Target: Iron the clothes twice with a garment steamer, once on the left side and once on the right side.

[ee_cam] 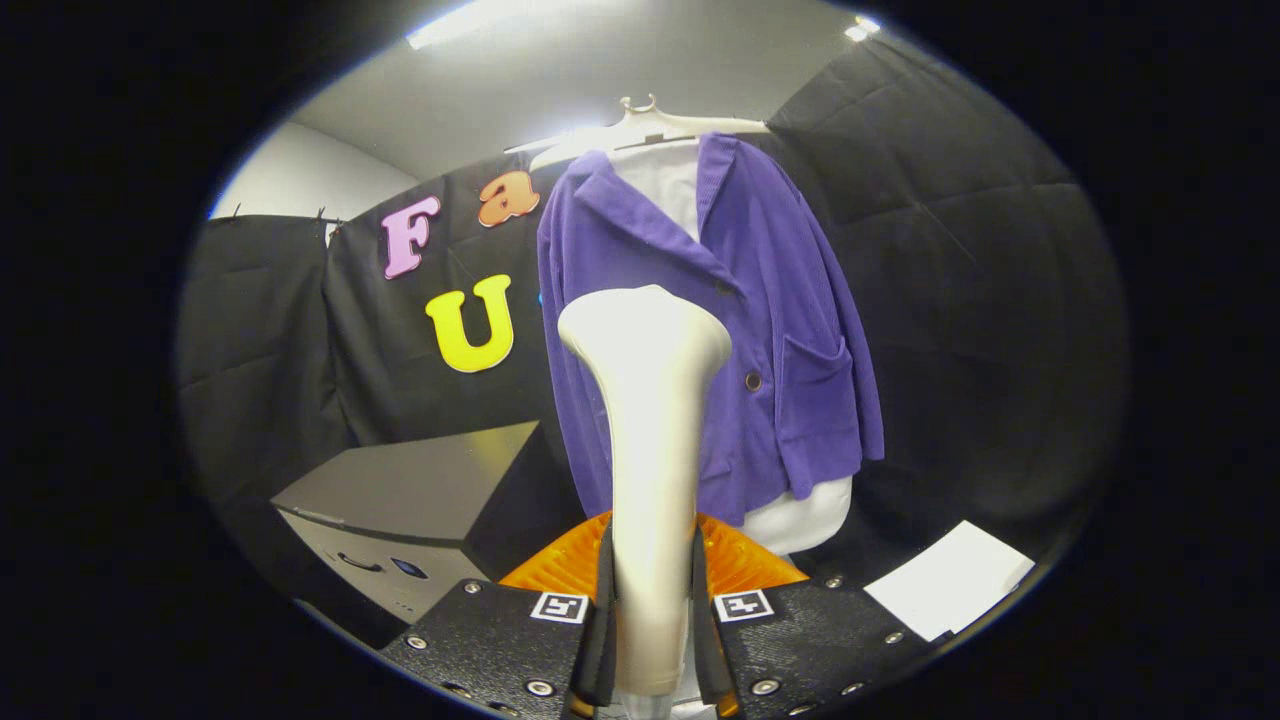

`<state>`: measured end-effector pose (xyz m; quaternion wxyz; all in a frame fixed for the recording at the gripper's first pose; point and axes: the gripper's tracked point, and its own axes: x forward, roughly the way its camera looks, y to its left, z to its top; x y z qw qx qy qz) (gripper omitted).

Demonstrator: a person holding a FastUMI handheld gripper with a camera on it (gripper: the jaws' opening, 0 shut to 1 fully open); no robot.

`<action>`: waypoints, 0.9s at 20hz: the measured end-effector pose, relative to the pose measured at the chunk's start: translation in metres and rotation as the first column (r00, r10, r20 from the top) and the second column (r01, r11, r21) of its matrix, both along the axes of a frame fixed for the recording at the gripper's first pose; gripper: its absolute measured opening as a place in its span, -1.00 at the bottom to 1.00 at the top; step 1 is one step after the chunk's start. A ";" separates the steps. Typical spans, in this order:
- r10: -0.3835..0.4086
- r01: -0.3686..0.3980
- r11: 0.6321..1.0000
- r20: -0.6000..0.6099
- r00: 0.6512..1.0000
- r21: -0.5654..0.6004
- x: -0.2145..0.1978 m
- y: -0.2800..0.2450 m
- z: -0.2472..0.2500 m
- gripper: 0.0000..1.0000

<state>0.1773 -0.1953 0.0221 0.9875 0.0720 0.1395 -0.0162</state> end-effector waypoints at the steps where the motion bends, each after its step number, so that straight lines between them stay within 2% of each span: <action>1: -0.002 0.002 1.000 0.021 1.000 -0.005 0.002 -0.003 0.014 -0.37; 6: -0.010 0.018 0.998 0.156 0.988 -0.054 0.019 -0.022 0.082 -0.37; 10: -0.022 0.035 0.998 0.216 0.976 -0.056 0.032 -0.040 0.125 -0.37; 15: -0.036 0.060 0.996 0.326 0.945 -0.064 0.058 -0.065 0.182 -0.38; 18: -0.048 0.063 0.998 0.365 0.930 -0.030 0.078 -0.074 0.205 -0.38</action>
